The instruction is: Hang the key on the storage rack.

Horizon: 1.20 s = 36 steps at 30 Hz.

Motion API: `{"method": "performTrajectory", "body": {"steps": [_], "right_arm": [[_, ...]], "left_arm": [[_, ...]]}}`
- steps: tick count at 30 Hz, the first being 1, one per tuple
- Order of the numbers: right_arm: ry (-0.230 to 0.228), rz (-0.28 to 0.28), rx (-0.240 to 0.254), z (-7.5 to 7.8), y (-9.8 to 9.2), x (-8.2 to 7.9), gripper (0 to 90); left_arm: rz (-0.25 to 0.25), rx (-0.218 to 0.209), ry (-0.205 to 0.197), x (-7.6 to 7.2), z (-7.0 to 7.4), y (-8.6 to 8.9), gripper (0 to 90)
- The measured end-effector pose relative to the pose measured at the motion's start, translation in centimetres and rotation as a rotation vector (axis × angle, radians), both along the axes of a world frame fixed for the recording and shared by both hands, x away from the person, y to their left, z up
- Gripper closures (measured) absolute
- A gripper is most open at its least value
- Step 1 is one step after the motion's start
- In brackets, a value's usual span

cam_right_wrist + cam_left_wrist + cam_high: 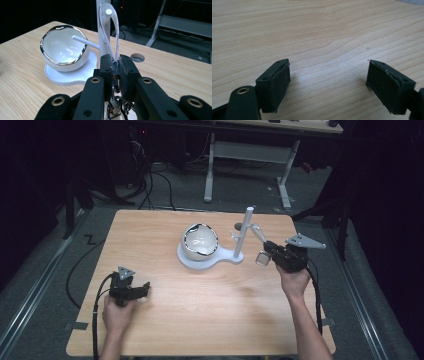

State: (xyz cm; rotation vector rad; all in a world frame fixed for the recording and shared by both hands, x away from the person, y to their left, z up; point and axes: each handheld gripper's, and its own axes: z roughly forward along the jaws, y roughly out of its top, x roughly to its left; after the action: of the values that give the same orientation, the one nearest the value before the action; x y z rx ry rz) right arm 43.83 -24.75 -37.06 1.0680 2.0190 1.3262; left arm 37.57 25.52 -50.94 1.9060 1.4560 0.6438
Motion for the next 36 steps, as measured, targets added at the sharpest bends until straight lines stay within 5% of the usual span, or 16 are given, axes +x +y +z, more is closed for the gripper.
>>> {"method": "performTrajectory", "body": {"steps": [36], "right_arm": [[0.041, -0.021, -0.022, -2.0, 1.3, 1.6, 82.0]], "left_arm": [[0.0, 0.0, 0.0, 0.0, 0.0, 0.0, 19.6]]}}
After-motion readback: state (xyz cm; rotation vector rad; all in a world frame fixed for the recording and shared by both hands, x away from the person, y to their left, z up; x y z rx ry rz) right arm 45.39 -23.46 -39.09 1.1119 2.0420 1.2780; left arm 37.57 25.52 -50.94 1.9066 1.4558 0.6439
